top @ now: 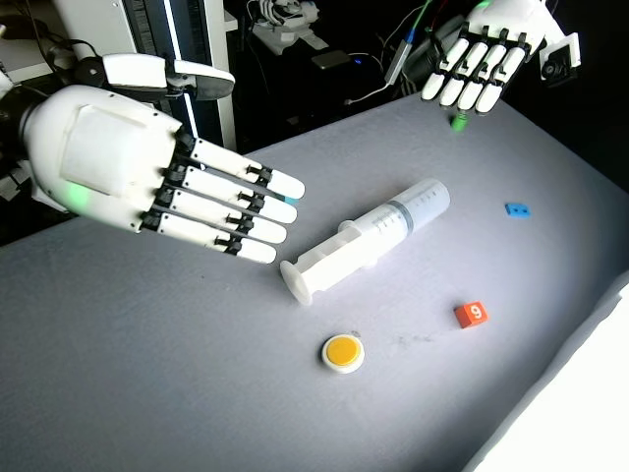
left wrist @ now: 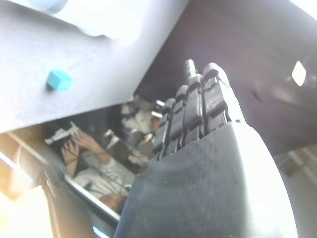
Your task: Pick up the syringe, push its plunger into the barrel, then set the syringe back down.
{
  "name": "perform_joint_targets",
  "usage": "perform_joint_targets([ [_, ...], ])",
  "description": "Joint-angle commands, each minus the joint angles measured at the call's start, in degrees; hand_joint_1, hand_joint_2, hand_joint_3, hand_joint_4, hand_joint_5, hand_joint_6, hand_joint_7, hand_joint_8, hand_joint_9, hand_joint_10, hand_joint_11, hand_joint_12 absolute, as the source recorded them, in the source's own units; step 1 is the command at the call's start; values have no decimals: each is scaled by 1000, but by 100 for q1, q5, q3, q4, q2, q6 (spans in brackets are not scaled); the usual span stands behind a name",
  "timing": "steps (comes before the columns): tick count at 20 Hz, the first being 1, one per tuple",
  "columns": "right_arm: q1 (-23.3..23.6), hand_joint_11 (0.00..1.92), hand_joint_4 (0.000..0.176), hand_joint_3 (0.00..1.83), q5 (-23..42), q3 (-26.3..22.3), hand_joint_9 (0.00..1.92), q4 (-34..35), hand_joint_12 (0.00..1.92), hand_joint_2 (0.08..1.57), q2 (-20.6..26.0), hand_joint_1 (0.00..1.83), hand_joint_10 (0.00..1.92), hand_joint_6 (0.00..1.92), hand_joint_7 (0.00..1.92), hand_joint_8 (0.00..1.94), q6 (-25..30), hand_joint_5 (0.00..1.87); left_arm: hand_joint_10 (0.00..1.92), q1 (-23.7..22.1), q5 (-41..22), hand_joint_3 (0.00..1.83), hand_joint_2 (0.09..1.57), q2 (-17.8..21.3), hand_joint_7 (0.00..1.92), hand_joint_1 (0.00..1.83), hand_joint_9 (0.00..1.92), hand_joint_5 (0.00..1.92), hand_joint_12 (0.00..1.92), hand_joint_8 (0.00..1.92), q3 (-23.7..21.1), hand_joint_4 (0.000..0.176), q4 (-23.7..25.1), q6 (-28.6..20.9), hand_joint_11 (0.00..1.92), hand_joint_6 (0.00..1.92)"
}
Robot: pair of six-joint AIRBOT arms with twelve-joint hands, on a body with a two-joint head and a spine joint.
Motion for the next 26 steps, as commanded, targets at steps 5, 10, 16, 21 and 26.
perform_joint_targets([
  [5, 172, 0, 0, 4, 472, -2, 0, 211, 0, 1063, -147, 0, 0, 0, 0, 0, -213, 0, 0, -56, -282, 0, 974, -22, 0, 1156, 0, 0, 5, 0, -99, 0, -542, 88, 10, 0],
  [10, 196, 0, 0, 12, 570, -56, 0, 216, 0, 1084, -195, 0, 0, 0, 0, 0, -297, 0, 0, -71, -302, 6, 995, 50, 0, 1221, 0, 0, 0, 0, -147, 0, -535, 22, 0, 0],
  [16, 199, 0, 0, 6, 564, -58, 0, 216, 0, 1080, -194, 0, 0, 0, 0, 0, -308, 0, 0, -47, 404, 7, 1002, 203, 0, 1210, 0, 0, 3, 0, -523, 0, -534, -77, 4, 0],
  [21, 167, 0, 0, 3, 596, -61, 0, 217, 0, 1074, -191, 0, 0, 0, 0, 0, -341, 0, 0, -154, 1980, 1, 992, 400, 0, 1284, 0, 0, 0, 0, -1096, 0, -931, -486, 0, 0],
  [26, 180, 0, 0, 3, 634, -63, 0, 217, 0, 1076, -195, 0, 0, 0, 0, 0, -341, 0, 0, 243, 3612, 1, 991, 577, 0, 1292, 0, 0, 0, 0, -1660, 0, -2047, -494, 0, 0],
])
